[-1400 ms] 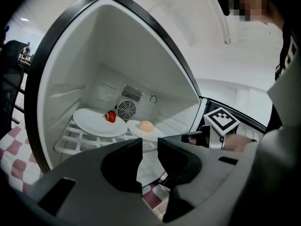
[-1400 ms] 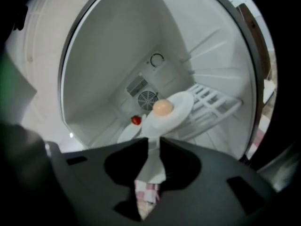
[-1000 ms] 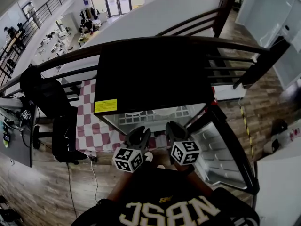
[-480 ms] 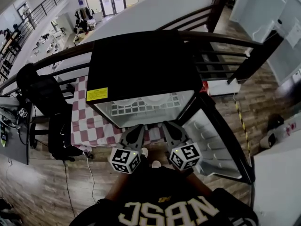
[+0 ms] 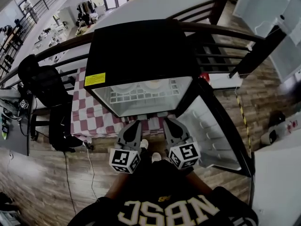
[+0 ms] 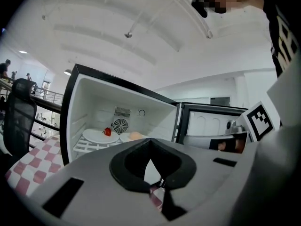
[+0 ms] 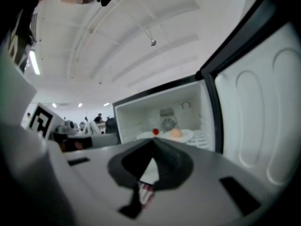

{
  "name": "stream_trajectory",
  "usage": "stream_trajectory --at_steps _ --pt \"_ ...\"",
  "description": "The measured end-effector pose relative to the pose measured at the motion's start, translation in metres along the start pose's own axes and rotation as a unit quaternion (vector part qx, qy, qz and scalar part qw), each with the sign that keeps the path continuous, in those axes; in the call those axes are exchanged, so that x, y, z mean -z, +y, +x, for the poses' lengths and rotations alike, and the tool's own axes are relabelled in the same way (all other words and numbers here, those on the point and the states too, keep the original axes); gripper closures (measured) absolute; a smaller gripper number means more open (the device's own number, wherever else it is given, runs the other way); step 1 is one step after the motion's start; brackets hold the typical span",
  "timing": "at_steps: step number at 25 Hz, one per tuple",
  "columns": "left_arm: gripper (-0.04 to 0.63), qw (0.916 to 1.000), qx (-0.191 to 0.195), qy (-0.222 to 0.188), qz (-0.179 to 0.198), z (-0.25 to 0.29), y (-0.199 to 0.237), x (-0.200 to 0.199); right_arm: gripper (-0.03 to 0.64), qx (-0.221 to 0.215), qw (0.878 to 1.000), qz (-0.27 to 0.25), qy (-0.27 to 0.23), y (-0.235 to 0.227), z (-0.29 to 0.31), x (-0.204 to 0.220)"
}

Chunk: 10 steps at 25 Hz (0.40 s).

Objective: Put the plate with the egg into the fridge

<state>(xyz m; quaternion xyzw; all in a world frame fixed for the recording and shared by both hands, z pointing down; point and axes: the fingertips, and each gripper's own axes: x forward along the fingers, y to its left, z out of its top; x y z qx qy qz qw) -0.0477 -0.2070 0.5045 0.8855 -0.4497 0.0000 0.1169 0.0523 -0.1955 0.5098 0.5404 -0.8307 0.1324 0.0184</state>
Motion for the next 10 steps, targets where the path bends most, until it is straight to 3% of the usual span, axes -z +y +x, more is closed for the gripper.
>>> stream_trajectory --at_steps 10 --pt "0.573 0.9999 -0.009 0.004 0.004 -0.027 0.001 0.003 0.595 -0.009 1.000 -0.007 -0.001 0.024 -0.009 0.006"
